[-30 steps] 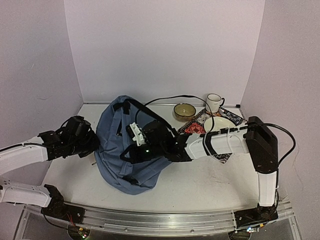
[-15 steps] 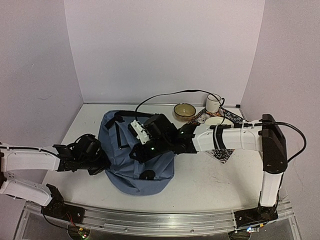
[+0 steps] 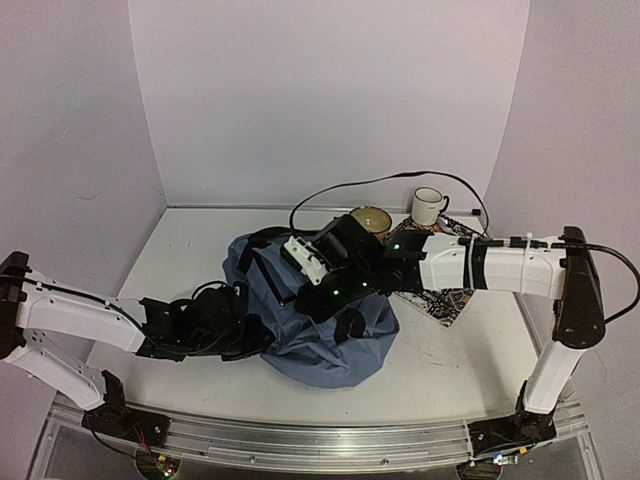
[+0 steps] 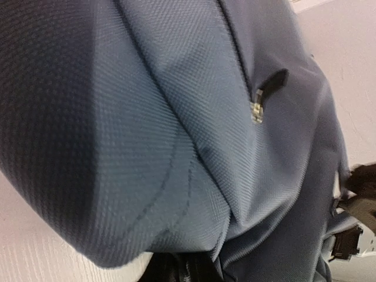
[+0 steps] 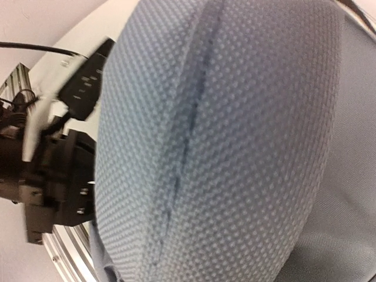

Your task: Pack the student bag

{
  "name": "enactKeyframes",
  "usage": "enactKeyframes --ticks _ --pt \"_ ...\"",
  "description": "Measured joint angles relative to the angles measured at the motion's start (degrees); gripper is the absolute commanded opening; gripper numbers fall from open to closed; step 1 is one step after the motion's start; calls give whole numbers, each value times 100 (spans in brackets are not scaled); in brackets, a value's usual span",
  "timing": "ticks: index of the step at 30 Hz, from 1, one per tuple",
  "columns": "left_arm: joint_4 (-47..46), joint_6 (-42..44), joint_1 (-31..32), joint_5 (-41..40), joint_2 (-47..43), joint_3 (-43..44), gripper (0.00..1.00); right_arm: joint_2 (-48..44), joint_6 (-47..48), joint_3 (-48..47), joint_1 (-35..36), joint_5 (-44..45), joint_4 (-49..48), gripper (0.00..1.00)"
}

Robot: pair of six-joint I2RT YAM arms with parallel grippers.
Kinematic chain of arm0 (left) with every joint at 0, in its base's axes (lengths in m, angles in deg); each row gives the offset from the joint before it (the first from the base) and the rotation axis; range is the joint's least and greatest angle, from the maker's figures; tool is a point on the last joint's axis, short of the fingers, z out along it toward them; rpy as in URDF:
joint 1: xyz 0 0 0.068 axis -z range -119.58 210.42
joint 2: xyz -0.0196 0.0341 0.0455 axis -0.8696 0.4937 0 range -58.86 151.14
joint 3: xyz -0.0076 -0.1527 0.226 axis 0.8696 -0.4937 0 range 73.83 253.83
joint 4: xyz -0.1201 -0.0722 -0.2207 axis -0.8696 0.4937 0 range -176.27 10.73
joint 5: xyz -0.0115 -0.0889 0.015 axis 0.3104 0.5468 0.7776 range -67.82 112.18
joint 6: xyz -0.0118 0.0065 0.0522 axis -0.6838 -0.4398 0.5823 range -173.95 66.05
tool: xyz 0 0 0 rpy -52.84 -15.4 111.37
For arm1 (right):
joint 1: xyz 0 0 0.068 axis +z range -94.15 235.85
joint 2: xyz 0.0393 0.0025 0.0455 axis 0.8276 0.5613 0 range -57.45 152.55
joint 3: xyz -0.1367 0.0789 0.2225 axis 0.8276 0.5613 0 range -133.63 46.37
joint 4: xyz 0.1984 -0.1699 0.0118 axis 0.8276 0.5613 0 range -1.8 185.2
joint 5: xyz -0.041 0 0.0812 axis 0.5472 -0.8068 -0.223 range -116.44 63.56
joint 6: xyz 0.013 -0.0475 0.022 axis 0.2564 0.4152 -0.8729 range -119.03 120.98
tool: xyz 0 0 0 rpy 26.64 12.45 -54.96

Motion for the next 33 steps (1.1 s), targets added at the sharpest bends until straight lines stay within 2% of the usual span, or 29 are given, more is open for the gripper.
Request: enactKeyframes --ticks 7,10,15,20,27,33 --pt "-42 37 223 -220 -972 -544 50 4 17 212 17 -613 -147 23" --pt "259 60 249 -479 -1376 -584 61 10 10 212 63 -872 -325 29" --pt "936 68 230 -1094 -2086 -533 76 87 44 212 212 -1276 -453 44" --pt "1465 93 -37 -1538 -2709 -286 83 268 103 212 403 -1594 -526 64" --pt "1989 242 -696 -1654 -2786 211 90 452 200 54 707 -1731 -368 74" --pt "2363 538 -1342 -1650 -2240 789 91 457 366 -10 847 -1734 -111 80"
